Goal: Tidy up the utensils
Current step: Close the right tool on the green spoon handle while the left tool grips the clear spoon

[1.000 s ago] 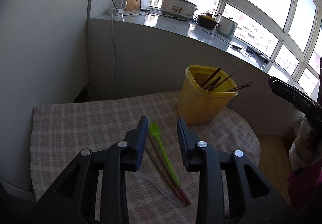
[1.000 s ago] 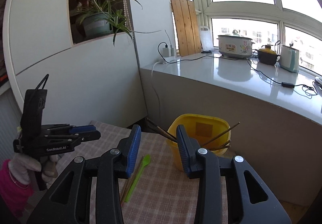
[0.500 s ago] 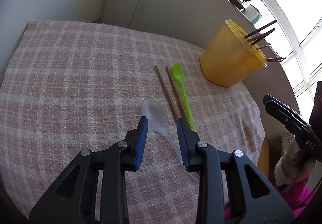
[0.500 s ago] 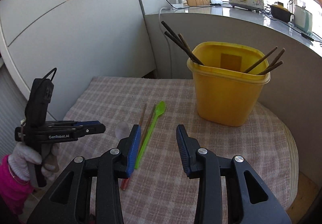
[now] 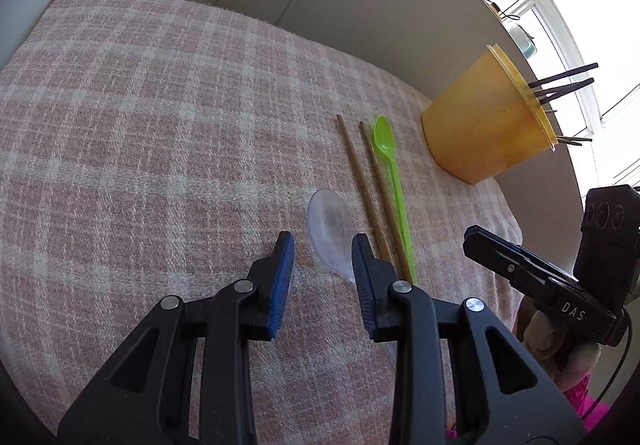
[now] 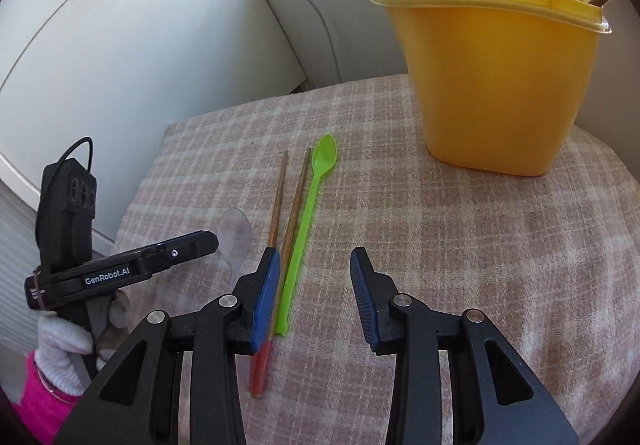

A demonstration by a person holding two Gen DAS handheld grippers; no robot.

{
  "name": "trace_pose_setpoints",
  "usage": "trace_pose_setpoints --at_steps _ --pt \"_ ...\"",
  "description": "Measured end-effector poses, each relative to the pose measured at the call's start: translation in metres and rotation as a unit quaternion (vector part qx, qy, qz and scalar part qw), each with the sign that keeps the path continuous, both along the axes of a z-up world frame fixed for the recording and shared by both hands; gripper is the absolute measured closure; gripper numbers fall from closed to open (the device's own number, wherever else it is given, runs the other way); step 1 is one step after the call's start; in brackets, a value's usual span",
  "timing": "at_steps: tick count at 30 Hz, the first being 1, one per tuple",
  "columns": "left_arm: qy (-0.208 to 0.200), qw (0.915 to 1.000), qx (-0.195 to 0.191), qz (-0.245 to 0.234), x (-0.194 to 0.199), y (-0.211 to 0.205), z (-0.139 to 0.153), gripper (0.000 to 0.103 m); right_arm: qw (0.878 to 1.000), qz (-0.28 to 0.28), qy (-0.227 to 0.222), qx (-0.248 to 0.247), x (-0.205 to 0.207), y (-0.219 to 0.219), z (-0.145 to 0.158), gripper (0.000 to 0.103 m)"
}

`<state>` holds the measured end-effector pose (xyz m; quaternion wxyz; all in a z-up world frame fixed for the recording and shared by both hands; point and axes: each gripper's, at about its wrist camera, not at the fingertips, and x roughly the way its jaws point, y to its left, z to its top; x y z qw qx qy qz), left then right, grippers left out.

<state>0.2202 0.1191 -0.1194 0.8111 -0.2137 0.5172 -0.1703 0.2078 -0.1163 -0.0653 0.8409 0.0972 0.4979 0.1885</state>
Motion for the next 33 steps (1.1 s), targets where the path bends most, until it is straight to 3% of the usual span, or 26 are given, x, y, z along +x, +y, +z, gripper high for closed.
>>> trace_pose_setpoints --at_steps 14,15,17,20,33 --pt "-0.014 0.9998 -0.007 -0.014 0.023 -0.027 -0.005 0.074 0.999 -0.034 0.029 -0.014 0.03 0.024 -0.032 0.081" --pt "-0.017 0.9996 -0.005 -0.02 0.024 -0.031 -0.005 0.075 0.999 -0.036 0.03 -0.015 0.031 0.025 -0.033 0.081" --pt "-0.024 0.9992 0.007 -0.031 0.025 -0.038 -0.004 0.09 0.999 -0.04 0.029 -0.017 0.033 0.026 -0.033 0.081" --pt "-0.027 0.9988 0.015 -0.039 0.029 -0.047 -0.006 0.097 0.999 -0.043 0.027 -0.02 0.038 0.029 -0.033 0.083" --pt "-0.033 0.9985 0.018 -0.04 0.028 -0.04 -0.008 0.098 0.996 -0.035 0.018 -0.079 0.058 0.062 -0.039 0.087"
